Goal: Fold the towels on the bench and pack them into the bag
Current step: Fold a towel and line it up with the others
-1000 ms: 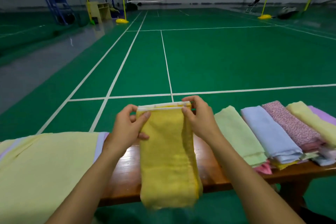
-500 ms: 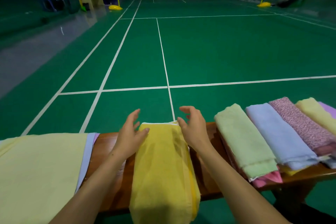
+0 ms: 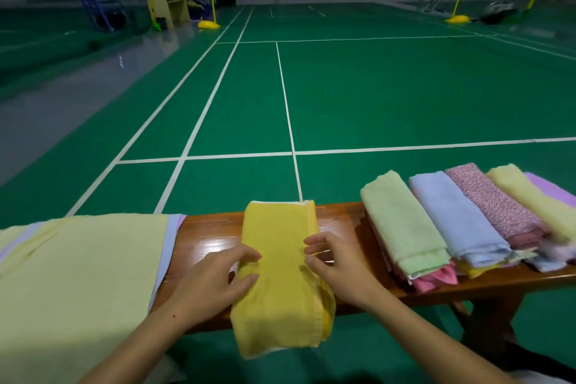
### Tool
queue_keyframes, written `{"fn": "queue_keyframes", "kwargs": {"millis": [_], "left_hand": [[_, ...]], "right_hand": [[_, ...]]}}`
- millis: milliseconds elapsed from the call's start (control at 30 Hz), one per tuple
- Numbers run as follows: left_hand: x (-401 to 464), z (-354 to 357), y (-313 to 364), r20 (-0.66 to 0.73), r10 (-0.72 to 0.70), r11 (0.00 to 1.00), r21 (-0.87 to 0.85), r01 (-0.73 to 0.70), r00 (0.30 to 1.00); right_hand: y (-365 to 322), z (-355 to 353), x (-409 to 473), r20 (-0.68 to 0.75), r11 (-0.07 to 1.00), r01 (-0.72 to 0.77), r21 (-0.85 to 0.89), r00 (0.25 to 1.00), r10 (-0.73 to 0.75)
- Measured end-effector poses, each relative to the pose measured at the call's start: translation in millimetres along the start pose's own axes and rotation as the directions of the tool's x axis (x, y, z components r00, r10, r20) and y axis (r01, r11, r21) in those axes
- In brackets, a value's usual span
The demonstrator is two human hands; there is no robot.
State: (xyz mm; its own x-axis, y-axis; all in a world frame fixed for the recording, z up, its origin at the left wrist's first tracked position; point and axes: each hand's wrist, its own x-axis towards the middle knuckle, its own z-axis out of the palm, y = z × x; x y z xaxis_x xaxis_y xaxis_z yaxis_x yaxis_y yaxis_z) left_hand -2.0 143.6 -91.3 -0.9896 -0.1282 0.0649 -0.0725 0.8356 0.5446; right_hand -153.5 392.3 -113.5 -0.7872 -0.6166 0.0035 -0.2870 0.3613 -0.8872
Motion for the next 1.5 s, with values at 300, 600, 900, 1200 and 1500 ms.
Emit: {"fn": "queue_keyframes", "kwargs": {"millis": [300, 600, 900, 1200, 1500], "left_hand": [[20.3, 6.7, 0.8, 0.16, -0.004, 0.978, 0.207, -0.03, 0.987], [52.6, 10.3, -19.1, 0.12, 0.016, 0.972, 0.23, -0.043, 0.993], [23.5, -1.2, -19.3, 0.07, 0.14, 0.988, 0.053, -0.144, 0.988], [4.5, -1.2, -18.0, 0.149, 0.15, 0.982, 0.094, -0.165, 0.977], [22.0, 3.2, -12.2, 0.095, 0.161, 0.956, 0.232, -0.179, 0.982]], "right_hand": [[-0.1, 2.2, 3.3, 0.203, 0.913, 0.175, -0.368, 0.974, -0.105], [7.3, -1.4, 35.6, 0.26, 0.82, 0.222, -0.528, 0.961, -0.094], [3.4, -23.8, 14.4, 0.322, 0.878, 0.386, -0.283, 0.901, -0.292], [13.7, -27.5, -3.0, 0.411, 0.77, 0.433, -0.469, 0.879, -0.243], [13.0, -25.5, 12.8, 0.362, 0.671, 0.446, -0.592, 0.891, -0.274]]}}
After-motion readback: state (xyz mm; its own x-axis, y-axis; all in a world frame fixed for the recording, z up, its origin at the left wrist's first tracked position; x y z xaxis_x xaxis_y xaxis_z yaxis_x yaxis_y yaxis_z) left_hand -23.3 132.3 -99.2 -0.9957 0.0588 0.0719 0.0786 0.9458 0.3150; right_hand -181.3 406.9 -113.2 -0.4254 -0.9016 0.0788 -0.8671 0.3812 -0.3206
